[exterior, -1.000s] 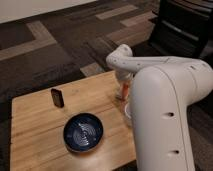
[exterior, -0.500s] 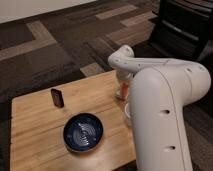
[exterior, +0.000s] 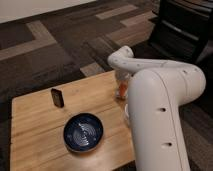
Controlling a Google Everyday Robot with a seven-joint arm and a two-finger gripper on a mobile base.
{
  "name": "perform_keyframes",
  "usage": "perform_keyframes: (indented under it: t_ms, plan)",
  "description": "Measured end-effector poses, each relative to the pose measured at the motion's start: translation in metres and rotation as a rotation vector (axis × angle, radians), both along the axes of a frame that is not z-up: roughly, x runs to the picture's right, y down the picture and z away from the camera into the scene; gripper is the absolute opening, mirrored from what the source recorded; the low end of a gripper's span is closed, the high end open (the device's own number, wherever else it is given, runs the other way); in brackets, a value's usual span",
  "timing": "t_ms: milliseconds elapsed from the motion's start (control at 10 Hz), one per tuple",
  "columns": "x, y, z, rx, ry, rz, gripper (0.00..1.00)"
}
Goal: Place the pepper on the white sponge
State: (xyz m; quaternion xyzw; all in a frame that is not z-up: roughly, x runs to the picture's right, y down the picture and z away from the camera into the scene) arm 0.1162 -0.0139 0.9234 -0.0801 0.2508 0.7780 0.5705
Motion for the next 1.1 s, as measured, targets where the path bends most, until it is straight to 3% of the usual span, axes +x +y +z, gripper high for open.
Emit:
perform_keyframes:
  t_ms: [200,1100]
  plan:
    - [-0.0027,-0.0008,-0.0004,-0.005,-0.001,0.002,0.40]
    - [-0.0037,0.0002,0.0005,-0.007,-0.002,0.002,0.42]
